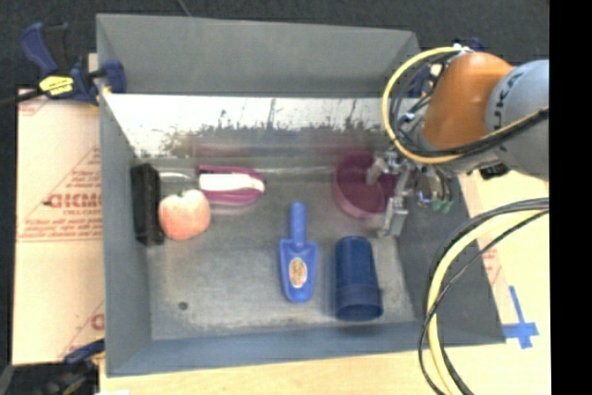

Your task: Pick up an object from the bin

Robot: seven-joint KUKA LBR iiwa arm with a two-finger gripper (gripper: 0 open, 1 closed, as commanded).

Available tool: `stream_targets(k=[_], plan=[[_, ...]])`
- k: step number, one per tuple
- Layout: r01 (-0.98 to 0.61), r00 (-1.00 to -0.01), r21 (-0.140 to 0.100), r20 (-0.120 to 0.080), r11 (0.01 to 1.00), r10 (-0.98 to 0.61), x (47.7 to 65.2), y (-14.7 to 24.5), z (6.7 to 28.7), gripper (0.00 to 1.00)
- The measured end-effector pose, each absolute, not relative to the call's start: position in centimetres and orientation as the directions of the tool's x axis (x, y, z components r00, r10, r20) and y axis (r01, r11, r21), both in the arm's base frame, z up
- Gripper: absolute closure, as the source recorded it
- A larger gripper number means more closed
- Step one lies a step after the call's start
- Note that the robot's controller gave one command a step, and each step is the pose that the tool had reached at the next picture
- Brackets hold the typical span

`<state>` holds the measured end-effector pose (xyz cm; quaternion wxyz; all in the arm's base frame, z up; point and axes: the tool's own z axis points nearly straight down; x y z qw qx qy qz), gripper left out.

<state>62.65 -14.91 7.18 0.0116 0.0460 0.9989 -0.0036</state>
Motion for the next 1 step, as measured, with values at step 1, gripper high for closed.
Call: stream_targets(k=[1], plan=[[-0.365, -0.931, -0.003, -0.019, 0.931, -0.365, 59.11, -7.01, 7.32, 1.00]])
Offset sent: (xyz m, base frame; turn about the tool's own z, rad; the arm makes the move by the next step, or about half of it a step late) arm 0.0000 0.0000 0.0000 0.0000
